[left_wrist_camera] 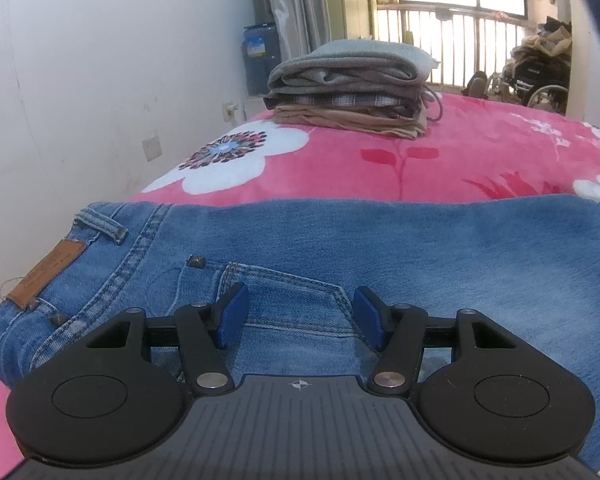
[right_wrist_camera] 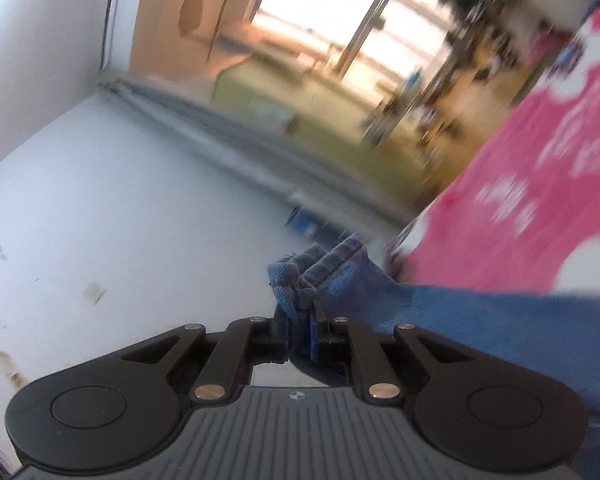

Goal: Fold clothes

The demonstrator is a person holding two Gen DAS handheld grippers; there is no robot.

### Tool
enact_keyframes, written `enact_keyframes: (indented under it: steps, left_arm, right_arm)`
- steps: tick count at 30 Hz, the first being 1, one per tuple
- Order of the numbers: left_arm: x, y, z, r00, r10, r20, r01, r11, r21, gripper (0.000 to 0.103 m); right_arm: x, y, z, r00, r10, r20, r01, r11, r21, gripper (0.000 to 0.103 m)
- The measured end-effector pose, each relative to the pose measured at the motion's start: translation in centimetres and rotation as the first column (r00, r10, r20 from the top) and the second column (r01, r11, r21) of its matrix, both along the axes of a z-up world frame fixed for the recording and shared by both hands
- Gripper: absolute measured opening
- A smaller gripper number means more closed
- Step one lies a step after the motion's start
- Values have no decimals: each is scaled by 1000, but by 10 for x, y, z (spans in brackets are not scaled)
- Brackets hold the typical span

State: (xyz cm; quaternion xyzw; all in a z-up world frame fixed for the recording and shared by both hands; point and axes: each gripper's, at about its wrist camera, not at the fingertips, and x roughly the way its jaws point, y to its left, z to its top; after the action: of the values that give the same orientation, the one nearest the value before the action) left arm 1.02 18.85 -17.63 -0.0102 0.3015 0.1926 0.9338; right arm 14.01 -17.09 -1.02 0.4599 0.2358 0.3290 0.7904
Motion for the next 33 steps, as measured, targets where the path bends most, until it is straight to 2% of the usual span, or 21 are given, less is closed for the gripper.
enact_keyframes:
  steps: [5, 12, 13, 15, 17, 19, 22, 26, 28, 30, 33]
  left_arm:
    - [-4, 3, -1, 1000, 2, 27, -1, 1000, -24, 59]
    - [-7, 10, -1, 998, -3, 55, 7, 997, -75, 59]
    - [-8, 14, 1, 998, -4, 59, 10, 995, -103, 59]
    - [-13, 29, 8, 997, 10, 79, 7, 976, -217, 59]
    - [-20, 51, 15, 994, 43, 102, -1, 926, -378, 59]
    - [-33, 72, 23, 988, 102, 118, -31, 872, -488, 60]
    - [-61, 99, 37, 972, 180, 150, -63, 819, -571, 60]
    - [-101, 132, 54, 942, 283, 182, -105, 759, -642, 62]
    - [-119, 146, 56, 928, 328, 177, -121, 715, -689, 62]
    - [-131, 158, 53, 918, 362, 161, -128, 656, -744, 63]
    - [-145, 170, 42, 905, 401, 142, -116, 553, -825, 63]
  right_arm:
    - [-6, 80, -3, 987, 158, 27, -159, 987, 10, 11]
    - [-27, 158, -14, 943, 331, 20, -331, 944, -11, 11]
    - [-29, 164, -17, 939, 344, 11, -344, 939, -8, 11]
    - [-37, 176, -23, 931, 365, -13, -365, 931, 2, 11]
    - [-41, 187, -29, 923, 383, -31, -383, 924, 4, 11]
    - [-44, 198, -34, 915, 400, -46, -400, 916, 2, 11]
    - [-50, 213, -37, 903, 428, -46, -429, 903, -20, 11]
    - [-63, 237, -39, 879, 475, -22, -475, 875, -90, 11]
    - [-74, 253, -40, 864, 504, 7, -497, 853, -159, 11]
    - [-88, 273, -47, 840, 542, 31, -518, 817, -252, 11]
    - [-117, 310, -69, 793, 607, 54, -519, 718, -464, 11]
